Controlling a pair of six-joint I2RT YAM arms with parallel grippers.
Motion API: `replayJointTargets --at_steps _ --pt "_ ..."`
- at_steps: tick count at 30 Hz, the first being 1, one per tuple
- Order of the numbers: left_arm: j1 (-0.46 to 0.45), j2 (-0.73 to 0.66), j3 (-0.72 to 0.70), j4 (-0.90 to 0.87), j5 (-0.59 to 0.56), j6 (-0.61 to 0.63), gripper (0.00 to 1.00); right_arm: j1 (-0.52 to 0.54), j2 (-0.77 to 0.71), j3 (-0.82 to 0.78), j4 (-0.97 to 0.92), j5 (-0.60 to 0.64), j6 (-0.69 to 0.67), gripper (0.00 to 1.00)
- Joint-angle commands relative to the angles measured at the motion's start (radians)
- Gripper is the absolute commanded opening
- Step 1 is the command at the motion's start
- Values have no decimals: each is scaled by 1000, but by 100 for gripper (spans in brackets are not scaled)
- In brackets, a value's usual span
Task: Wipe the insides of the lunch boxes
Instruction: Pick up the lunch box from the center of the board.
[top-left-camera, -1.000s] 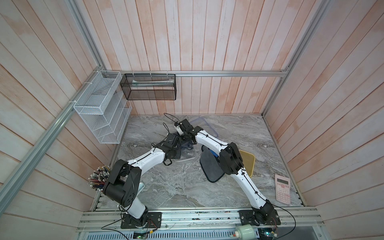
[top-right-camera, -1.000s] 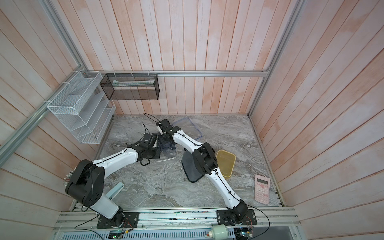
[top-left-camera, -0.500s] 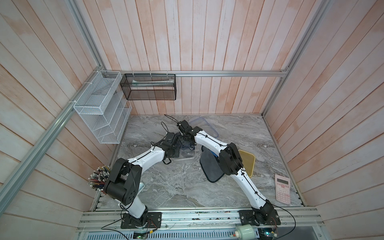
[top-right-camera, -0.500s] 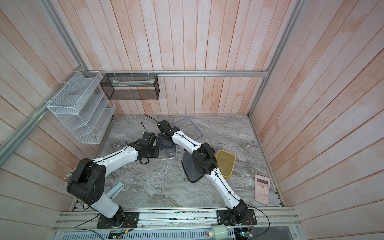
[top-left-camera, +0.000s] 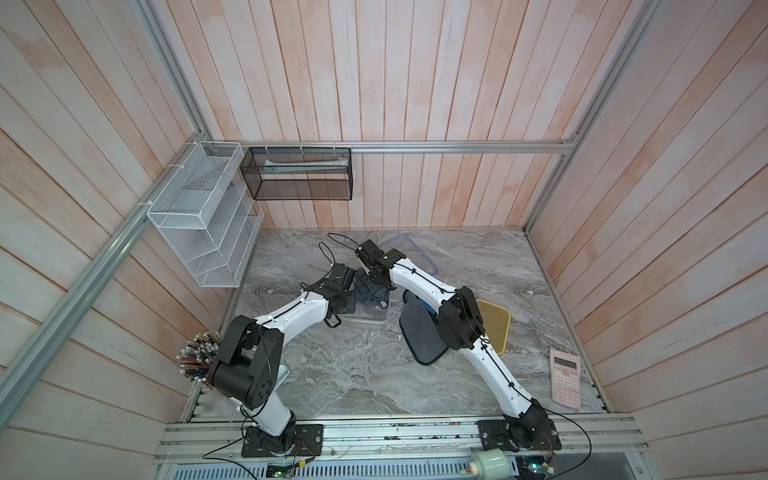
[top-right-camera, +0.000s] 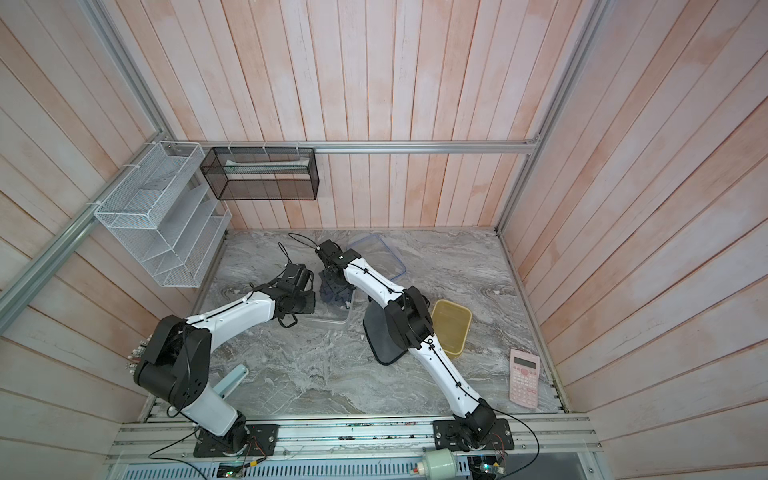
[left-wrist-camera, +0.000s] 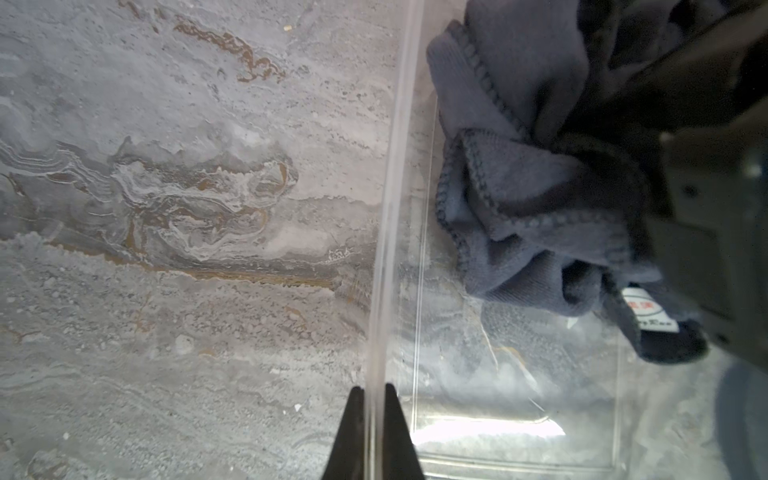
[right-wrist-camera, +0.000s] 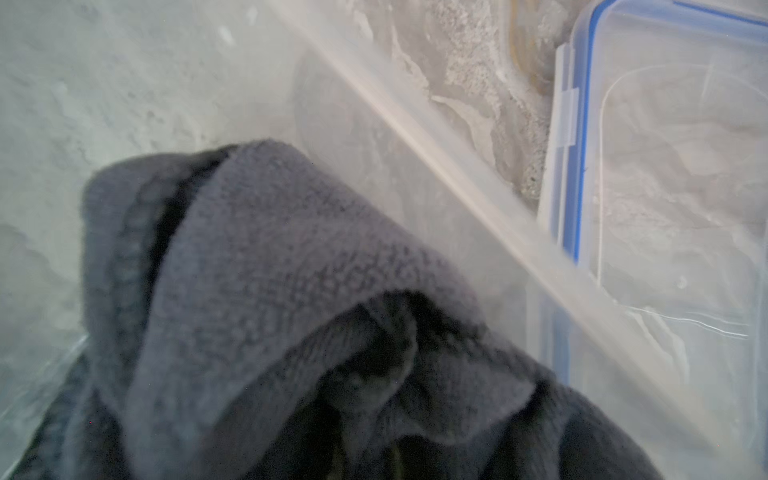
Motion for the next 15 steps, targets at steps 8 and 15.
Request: replayJointTargets --at_steps 8,15 --pt "57 -12 34 74 -175 1 3 68 -70 -184 -252 -288 -47 0" --pt "65 -31 -1 117 -198 55 2 113 -121 -259 -271 -394 -74 0"
